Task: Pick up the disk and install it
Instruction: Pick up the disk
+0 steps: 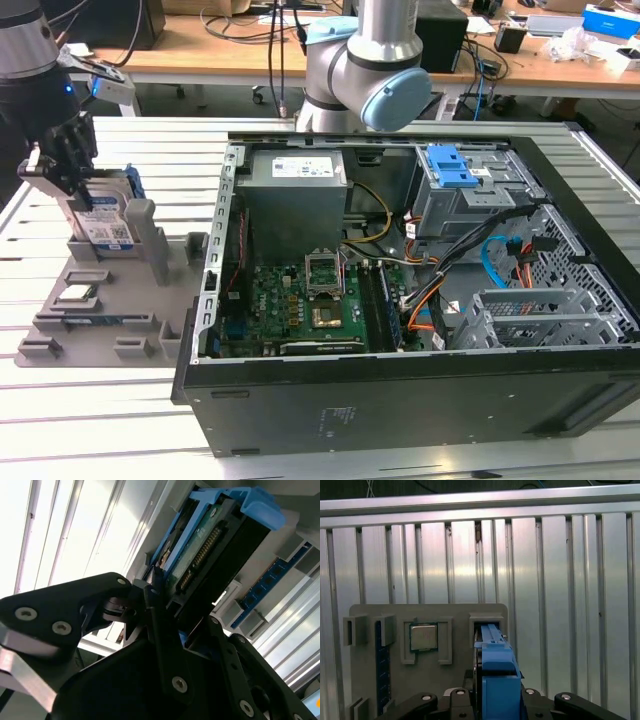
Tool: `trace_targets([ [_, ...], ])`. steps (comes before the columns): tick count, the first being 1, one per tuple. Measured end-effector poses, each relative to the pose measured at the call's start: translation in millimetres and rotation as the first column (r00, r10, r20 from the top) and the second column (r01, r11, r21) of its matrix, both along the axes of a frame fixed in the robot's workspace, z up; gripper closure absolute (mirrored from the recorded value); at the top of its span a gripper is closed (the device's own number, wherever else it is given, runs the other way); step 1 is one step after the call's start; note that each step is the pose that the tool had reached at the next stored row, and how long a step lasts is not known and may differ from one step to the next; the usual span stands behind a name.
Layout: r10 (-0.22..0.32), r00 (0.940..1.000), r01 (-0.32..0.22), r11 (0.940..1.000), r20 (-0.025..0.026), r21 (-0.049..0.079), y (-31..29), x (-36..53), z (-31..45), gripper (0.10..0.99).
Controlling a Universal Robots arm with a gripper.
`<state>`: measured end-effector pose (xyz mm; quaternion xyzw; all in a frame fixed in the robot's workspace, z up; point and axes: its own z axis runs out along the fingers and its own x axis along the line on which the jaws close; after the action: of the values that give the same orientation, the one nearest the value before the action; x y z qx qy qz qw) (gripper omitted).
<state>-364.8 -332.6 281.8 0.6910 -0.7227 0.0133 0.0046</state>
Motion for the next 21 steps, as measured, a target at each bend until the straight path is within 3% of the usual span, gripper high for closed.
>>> trace_targets([
  [13,0.003,1.0000,-0.003,1.0000,0.0000,0.000,-4.6,0.1,0.0,0.722],
  [15,0.016,0.9999,-0.016,0.9999,0.0001,0.000,-4.6,0.1,0.0,0.722],
  [16,0.077,0.9970,-0.077,0.9970,0.0000,0.000,-4.6,0.1,0.0,0.722],
  [17,0.101,0.9948,-0.101,0.9948,-0.0001,0.000,-4.6,0.1,0.0,0.722],
  [21,0.103,0.9946,-0.103,0.9946,0.0000,0.000,-4.6,0.1,0.0,0.722],
])
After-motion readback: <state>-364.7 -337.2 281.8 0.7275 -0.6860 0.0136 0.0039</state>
